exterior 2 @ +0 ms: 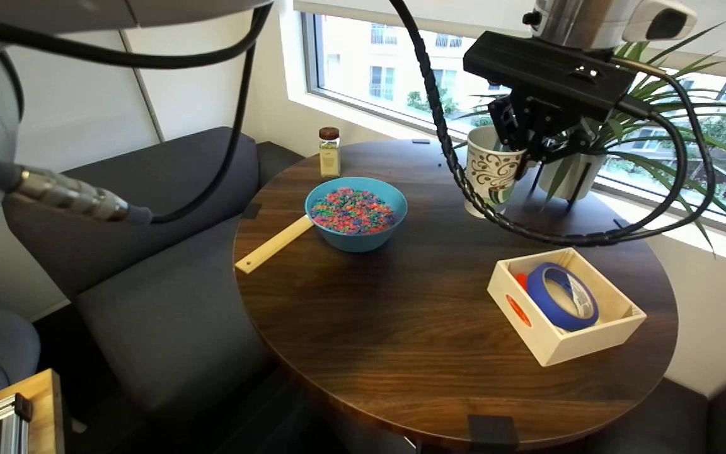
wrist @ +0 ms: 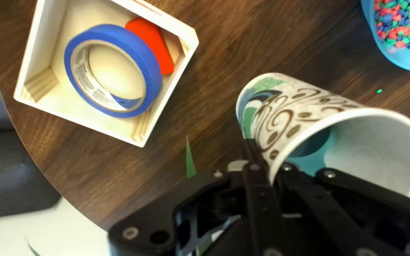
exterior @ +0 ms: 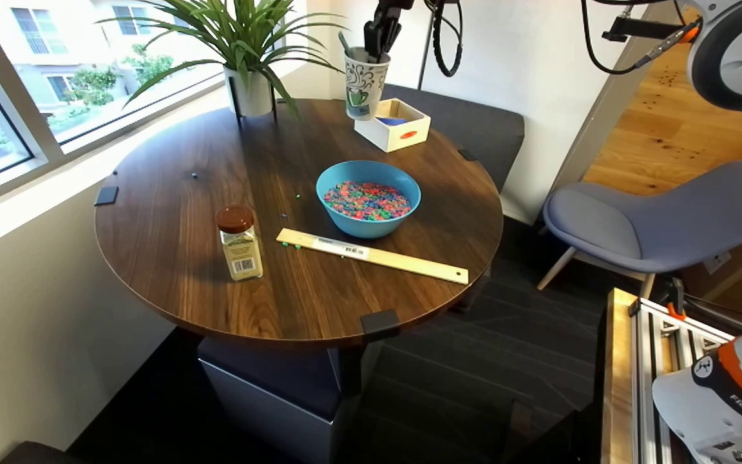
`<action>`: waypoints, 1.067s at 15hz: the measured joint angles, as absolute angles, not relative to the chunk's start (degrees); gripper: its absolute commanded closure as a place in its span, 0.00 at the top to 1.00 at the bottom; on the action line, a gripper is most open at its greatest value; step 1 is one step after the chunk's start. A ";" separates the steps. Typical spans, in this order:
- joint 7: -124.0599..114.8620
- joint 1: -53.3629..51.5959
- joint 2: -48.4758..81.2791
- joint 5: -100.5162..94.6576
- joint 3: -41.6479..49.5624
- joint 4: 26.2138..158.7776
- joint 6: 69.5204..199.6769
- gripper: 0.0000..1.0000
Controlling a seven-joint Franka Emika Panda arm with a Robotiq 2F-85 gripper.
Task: Put the cup on the table
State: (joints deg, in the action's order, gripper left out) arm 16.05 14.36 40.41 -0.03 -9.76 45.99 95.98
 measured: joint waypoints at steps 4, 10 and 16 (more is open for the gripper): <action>26.43 12.82 40.32 -1.50 -10.47 48.68 97.62 0.00; 40.62 12.74 40.29 -2.66 -10.88 55.08 100.94 0.00; 47.68 13.37 40.23 -2.52 -11.16 59.64 104.31 0.28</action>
State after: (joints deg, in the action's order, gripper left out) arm 47.68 13.37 40.23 -2.52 -11.16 59.64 104.31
